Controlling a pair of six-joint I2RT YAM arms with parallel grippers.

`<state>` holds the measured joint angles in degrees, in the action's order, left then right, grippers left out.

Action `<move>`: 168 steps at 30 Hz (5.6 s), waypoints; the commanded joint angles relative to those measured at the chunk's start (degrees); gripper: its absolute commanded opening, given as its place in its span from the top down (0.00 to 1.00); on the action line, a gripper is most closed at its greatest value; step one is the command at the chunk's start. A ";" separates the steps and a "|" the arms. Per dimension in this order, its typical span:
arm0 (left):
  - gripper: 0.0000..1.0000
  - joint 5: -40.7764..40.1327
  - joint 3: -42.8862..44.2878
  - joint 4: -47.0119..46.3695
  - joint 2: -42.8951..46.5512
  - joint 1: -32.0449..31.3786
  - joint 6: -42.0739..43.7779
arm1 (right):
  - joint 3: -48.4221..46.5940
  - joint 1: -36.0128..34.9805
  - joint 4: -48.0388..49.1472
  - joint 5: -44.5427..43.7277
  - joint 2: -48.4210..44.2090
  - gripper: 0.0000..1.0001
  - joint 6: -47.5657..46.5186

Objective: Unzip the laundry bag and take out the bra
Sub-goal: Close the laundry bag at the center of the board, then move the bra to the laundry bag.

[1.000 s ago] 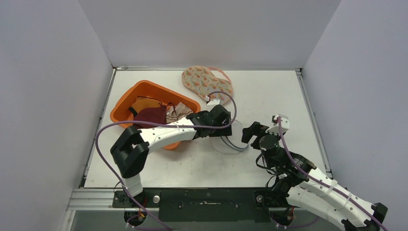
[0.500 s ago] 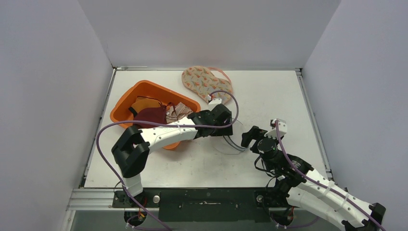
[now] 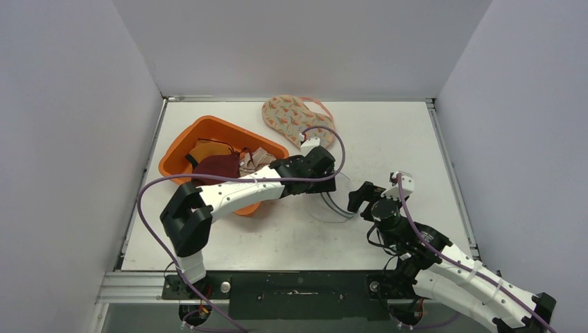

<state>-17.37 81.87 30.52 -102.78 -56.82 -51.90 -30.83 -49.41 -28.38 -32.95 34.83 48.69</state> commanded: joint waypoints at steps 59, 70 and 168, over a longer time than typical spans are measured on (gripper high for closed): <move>1.00 31.21 -51.61 -59.64 22.69 18.67 -8.49 | 26.37 22.00 63.21 42.50 21.50 0.20 8.26; 1.00 30.85 -51.98 -59.66 21.94 18.75 -8.20 | 24.66 22.47 79.15 43.97 41.22 0.39 12.00; 0.73 5.43 -43.35 -35.40 21.24 4.25 -5.73 | 10.69 6.24 53.22 25.70 52.64 0.92 -3.96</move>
<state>-10.33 36.12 -10.20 -87.66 -51.09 -58.87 -20.10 -42.61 30.65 -2.37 84.71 46.15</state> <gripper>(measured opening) 0.221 0.080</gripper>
